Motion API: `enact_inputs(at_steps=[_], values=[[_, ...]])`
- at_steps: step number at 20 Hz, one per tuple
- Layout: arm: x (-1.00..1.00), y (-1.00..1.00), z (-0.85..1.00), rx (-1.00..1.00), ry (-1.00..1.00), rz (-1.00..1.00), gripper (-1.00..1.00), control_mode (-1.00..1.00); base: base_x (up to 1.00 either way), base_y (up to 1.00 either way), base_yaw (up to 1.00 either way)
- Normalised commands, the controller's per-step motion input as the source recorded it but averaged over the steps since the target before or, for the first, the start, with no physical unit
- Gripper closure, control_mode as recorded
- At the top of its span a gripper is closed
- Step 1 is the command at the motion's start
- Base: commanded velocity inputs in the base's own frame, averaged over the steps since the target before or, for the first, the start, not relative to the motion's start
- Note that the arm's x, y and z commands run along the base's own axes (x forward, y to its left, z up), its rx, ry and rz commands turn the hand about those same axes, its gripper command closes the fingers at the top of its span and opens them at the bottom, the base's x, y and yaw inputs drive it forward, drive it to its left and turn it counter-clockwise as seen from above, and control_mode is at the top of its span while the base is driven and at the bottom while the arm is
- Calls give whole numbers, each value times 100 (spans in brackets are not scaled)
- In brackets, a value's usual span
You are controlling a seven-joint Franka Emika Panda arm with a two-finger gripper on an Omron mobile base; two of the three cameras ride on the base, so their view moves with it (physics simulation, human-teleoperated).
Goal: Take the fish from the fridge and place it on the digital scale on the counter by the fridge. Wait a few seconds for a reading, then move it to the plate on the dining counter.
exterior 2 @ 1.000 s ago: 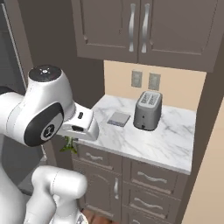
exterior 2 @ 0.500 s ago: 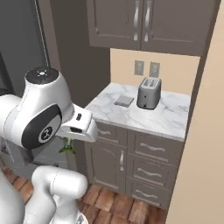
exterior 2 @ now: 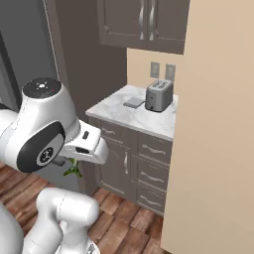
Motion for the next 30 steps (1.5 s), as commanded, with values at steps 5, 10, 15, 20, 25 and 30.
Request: enact_inputs(at_steps=[5, 10, 15, 20, 25, 30], values=[[0, 0, 0, 0, 0, 0, 100, 100, -76, -26, 83], [0, 0, 0, 0, 0, 0, 100, 100, -25, -1, 100], [0, 0, 0, 0, 0, 0, 100, 100, -1, 0, 100], [0, 0, 0, 0, 0, 0, 100, 100, -4, 0, 100], [0, 0, 0, 0, 0, 0, 100, 100, -7, 0, 100], [0, 0, 0, 0, 0, 0, 100, 100, 0, 0, 100]])
